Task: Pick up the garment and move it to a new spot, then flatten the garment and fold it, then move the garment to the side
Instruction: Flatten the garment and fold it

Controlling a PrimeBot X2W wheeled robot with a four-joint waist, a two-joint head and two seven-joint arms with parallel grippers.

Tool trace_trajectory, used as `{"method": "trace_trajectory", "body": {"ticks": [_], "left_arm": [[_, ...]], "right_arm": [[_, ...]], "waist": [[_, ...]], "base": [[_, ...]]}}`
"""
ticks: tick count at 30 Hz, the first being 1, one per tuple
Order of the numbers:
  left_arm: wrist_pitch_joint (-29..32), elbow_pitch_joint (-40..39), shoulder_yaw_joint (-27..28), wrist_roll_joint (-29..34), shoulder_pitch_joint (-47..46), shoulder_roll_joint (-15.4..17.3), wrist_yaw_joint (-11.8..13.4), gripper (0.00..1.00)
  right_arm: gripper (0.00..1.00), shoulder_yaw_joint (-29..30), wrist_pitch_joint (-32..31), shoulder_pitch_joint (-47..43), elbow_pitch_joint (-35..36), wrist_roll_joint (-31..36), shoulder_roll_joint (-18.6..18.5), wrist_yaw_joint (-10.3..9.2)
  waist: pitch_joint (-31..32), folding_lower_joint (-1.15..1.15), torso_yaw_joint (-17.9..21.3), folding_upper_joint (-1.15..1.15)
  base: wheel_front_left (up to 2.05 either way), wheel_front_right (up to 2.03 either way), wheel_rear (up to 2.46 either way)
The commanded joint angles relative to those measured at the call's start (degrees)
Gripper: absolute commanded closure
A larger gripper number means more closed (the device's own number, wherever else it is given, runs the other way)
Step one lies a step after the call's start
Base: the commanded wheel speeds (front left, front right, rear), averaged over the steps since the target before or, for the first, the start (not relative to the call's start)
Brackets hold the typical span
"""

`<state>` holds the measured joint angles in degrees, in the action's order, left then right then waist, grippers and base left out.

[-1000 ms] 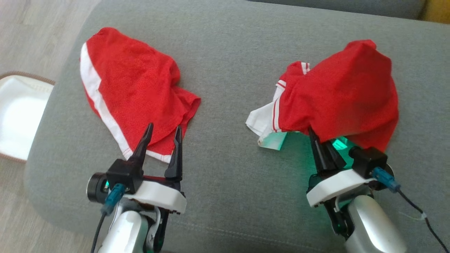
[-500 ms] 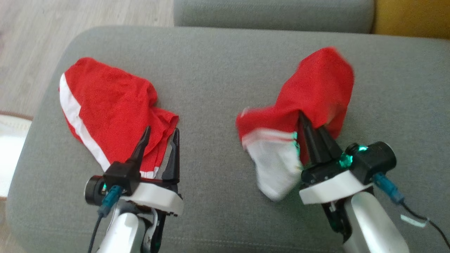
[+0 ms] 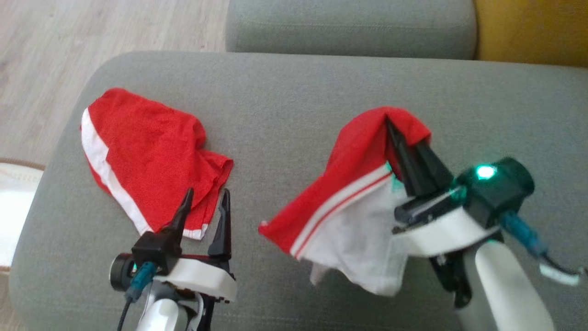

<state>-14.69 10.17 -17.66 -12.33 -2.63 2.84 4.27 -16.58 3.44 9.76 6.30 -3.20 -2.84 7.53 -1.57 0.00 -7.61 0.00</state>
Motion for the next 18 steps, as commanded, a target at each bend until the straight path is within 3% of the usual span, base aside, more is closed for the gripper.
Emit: {"method": "trace_trajectory", "body": {"ticks": [1,6,13,15,18], "left_arm": [[-0.3,-2.1,1.8,-0.4,-2.7,0.0,-0.1,0.00],[-0.3,-1.8,-0.4,-0.6,-4.5,0.0,-0.4,0.00],[-0.3,-1.0,-4.4,-1.5,-7.7,0.0,-0.1,0.00],[-0.3,-1.0,-5.3,-2.2,-8.4,0.0,0.4,0.00],[-0.3,-1.1,-6.5,-2.9,-9.0,0.0,1.2,0.00]], "right_arm": [[1.00,-0.8,-0.6,4.2,2.2,-0.1,-0.3,-0.04],[1.00,2.0,-8.7,13.5,-5.5,-0.6,-5.7,-0.04],[1.00,-2.5,-13.3,31.7,-30.8,-6.5,-15.9,-0.04],[0.00,-4.4,-13.4,36.1,-38.4,-7.1,-18.3,-0.04],[0.00,-7.4,-14.3,41.2,-48.3,-8.2,-20.4,-0.04]], "waist": [[-0.7,0.00,-0.6,0.00],[-3.9,0.00,-3.4,0.00],[-9.3,0.00,-8.9,0.00],[-10.4,0.00,-10.1,0.00],[-11.6,0.00,-11.0,0.00]], "base": [[0.00,0.00,0.00],[0.00,0.00,0.00],[0.00,0.00,0.00],[0.00,0.00,0.00],[0.00,0.00,0.00]]}}
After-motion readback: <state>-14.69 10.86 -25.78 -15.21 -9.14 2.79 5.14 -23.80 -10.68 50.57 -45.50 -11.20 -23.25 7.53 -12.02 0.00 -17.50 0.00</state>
